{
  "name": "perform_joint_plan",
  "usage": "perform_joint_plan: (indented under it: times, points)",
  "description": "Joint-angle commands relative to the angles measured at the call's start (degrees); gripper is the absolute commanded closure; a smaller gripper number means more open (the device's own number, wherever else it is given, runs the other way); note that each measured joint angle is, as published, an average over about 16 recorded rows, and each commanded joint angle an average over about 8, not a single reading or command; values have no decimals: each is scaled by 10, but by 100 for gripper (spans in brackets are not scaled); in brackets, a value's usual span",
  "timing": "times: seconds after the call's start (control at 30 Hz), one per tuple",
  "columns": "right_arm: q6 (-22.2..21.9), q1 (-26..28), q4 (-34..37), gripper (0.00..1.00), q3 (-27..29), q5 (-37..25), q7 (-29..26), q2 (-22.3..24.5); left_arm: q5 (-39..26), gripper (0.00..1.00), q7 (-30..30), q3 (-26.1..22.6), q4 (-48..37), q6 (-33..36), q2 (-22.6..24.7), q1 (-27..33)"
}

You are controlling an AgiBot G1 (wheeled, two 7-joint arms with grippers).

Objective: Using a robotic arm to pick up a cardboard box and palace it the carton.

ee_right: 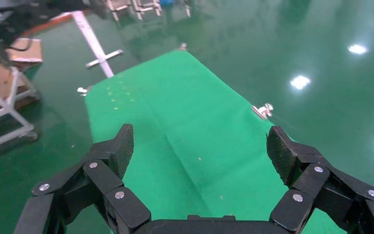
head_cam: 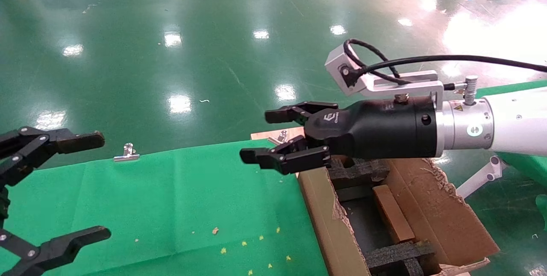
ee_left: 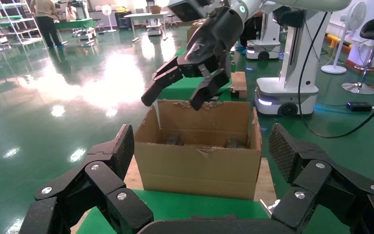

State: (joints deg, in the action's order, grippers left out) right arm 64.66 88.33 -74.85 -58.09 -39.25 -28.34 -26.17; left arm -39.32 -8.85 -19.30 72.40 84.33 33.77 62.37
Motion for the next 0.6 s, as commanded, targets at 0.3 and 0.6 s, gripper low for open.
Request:
perform_joint_plan:
  times: [0.3,0.6]
  points:
    - [79,-100,5,0,158,-10,66,-33,0,0,0,0,0,0,0,0]
    - [145,-184,9,0,290,-18,121,-61,0,0,0,0,0,0,0,0]
